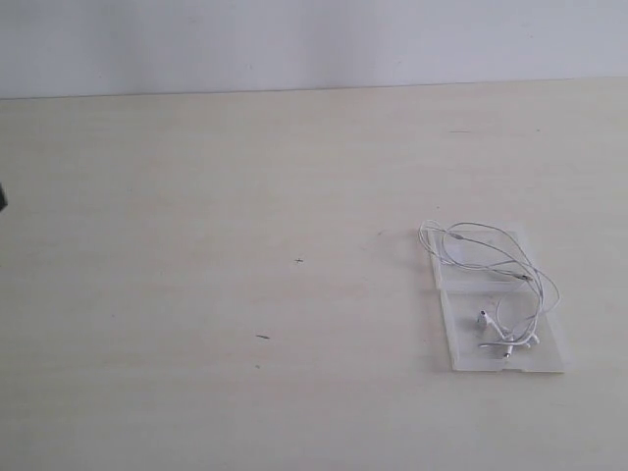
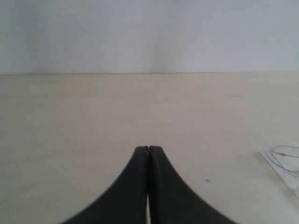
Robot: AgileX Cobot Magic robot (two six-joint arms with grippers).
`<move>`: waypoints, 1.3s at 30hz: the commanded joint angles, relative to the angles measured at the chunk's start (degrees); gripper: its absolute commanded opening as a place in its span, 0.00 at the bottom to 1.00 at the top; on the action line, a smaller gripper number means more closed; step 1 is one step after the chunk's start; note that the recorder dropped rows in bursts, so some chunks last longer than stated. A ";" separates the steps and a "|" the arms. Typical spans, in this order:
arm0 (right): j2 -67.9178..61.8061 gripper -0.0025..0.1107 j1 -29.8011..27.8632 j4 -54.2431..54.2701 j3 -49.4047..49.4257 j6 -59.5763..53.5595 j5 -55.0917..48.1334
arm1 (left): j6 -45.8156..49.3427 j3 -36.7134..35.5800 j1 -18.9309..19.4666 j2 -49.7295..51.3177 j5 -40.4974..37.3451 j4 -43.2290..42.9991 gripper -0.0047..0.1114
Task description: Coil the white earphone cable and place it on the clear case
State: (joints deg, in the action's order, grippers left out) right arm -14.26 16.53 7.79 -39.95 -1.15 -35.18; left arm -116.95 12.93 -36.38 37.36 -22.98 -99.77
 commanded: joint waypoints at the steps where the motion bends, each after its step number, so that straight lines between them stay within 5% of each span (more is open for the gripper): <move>1: 0.23 0.02 -0.24 0.27 0.17 0.03 0.60 | 0.83 -3.17 13.05 -8.24 8.10 -0.17 0.04; 6: 0.23 0.02 -0.24 0.27 0.17 0.03 0.60 | 5.42 -4.63 25.77 -20.71 22.98 -0.17 0.04; 10: 0.23 0.02 -0.24 0.27 0.17 0.03 0.60 | 5.42 -5.71 31.11 -27.32 22.68 -0.17 0.04; 26: 0.23 0.02 -0.24 0.27 0.17 0.03 0.60 | 7.77 -10.39 31.49 -30.21 18.15 1.22 0.04; 30: 0.23 0.02 -0.24 0.27 0.17 0.03 0.60 | 31.68 -10.39 31.79 -31.61 14.35 26.70 0.04; 35: 0.21 0.02 -0.24 0.37 0.17 0.03 0.60 | 70.10 -11.16 31.78 -36.67 19.82 59.66 0.04; 39: 0.21 0.02 -0.24 0.37 0.17 0.03 0.60 | 86.26 -12.93 31.78 -37.36 20.77 74.77 0.04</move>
State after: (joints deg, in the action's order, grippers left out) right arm -14.26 16.53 8.02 -39.95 -1.04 -35.18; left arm -42.82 0.98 -4.65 0.49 -2.73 -36.60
